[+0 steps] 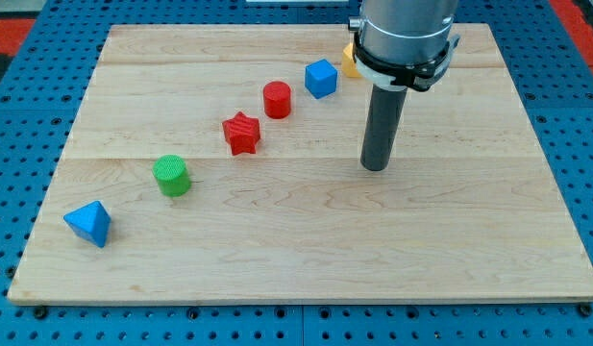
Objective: Move the yellow heart towards top center
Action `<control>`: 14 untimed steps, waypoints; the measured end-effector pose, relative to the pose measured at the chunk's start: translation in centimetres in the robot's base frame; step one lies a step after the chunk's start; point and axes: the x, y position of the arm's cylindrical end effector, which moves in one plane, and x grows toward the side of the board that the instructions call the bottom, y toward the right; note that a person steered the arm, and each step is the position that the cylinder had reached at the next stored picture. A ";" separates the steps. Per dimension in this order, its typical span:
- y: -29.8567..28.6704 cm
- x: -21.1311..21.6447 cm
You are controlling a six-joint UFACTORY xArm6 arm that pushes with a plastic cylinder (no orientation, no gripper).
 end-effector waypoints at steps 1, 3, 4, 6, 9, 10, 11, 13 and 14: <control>0.0 0.0; 0.2 -0.9; 1.9 -5.5; 17.5 -15.0; 14.2 -24.7; 7.4 -23.4; -0.6 -23.0; -3.2 -22.8; -3.6 -19.5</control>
